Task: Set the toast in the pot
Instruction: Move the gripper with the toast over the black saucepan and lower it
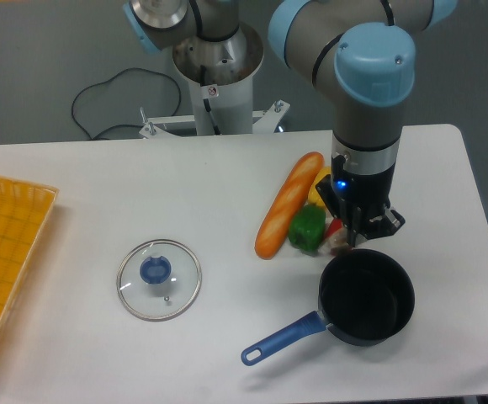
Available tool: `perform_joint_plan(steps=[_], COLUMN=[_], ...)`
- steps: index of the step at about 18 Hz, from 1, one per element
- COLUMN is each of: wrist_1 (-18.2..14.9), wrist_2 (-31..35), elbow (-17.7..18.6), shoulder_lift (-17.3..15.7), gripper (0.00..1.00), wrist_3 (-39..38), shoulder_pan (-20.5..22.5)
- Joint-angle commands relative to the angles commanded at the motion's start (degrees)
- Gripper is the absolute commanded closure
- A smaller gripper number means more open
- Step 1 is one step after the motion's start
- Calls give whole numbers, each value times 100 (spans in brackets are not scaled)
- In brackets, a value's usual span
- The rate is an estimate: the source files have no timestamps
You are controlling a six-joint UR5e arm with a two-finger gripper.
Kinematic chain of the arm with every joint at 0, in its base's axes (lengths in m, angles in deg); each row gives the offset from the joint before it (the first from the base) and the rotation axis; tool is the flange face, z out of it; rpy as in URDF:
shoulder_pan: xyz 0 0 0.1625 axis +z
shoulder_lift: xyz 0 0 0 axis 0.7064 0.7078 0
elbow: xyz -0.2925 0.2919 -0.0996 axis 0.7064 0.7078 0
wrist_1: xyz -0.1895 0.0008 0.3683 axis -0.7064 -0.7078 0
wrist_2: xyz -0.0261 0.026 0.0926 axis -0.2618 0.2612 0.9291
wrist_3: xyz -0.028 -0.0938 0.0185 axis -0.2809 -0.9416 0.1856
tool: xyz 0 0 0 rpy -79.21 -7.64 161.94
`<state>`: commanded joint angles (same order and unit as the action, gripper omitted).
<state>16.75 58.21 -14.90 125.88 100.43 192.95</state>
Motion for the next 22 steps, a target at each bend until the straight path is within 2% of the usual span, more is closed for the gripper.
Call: perform_joint_plan(steps=[5,7,22], wrist_1=[97,272,414], wrist_2=[0,9,0], elbow=[-97,-132,-290], shoulder_lift=[88,149,457], gripper=[100,100,100], wrist_3=[0,-9,-18], shoulder_pan=[0,9,0])
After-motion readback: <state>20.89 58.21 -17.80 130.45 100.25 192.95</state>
